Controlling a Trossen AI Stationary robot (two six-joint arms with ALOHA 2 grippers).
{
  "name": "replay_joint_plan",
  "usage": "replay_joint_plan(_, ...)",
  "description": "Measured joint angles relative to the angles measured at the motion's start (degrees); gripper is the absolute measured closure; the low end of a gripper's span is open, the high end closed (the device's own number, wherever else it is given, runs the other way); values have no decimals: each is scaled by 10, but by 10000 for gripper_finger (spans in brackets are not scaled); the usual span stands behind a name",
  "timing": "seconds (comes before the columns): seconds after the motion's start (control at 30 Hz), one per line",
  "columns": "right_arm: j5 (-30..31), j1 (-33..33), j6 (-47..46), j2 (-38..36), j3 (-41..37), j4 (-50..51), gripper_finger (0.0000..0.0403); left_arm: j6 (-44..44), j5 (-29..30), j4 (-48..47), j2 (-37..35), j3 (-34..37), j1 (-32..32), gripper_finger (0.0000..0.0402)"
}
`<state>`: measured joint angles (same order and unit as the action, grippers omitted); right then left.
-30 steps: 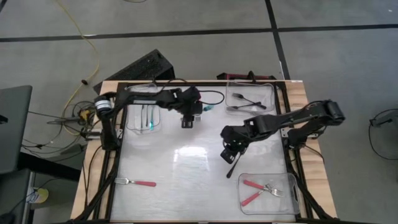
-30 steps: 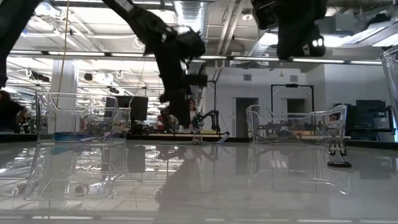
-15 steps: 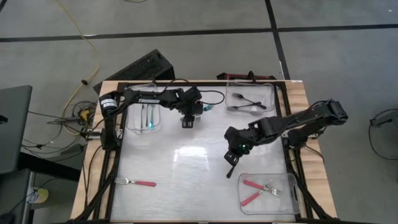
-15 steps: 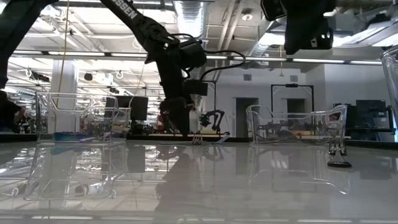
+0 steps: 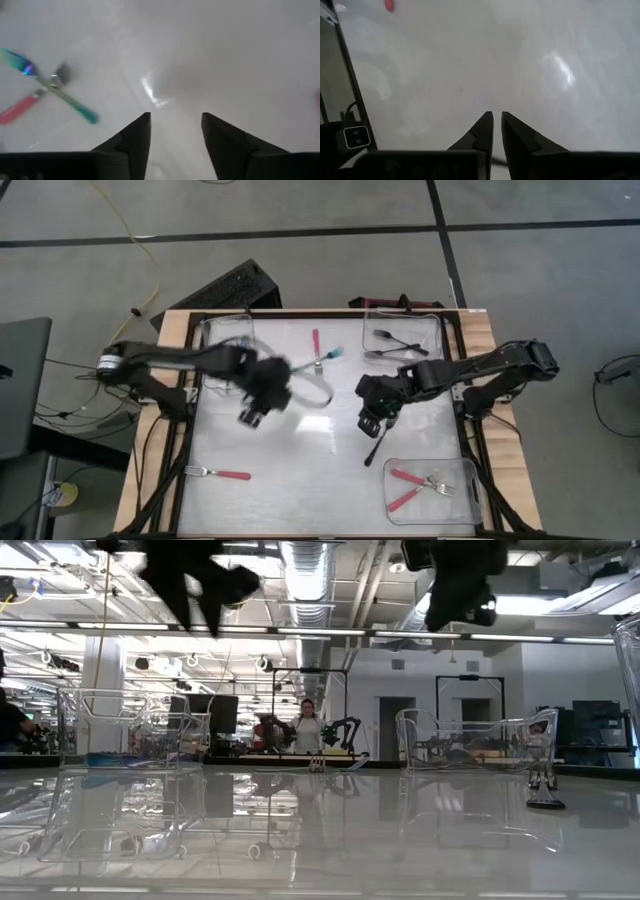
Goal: Sort silverware by color (type)
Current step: Put the pink fork into the bottom right transparent bin
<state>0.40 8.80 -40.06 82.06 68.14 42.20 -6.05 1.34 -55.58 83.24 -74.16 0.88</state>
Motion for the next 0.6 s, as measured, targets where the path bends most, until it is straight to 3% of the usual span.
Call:
replay_joint_plan(0.27, 0, -31, 105, 0, 0, -75, 340, -287, -1, -67, -99, 75, -226, 389)
replay_joint_plan(0.47, -1, -35, 96, 0, 0, -132, 340, -486, -10, -54, -100, 149, -383, 399)
replay_joint_plan(0.6, -1, -21, 43, 0, 0, -143, 340, -545, 14, -16, -100, 208, -435, 378)
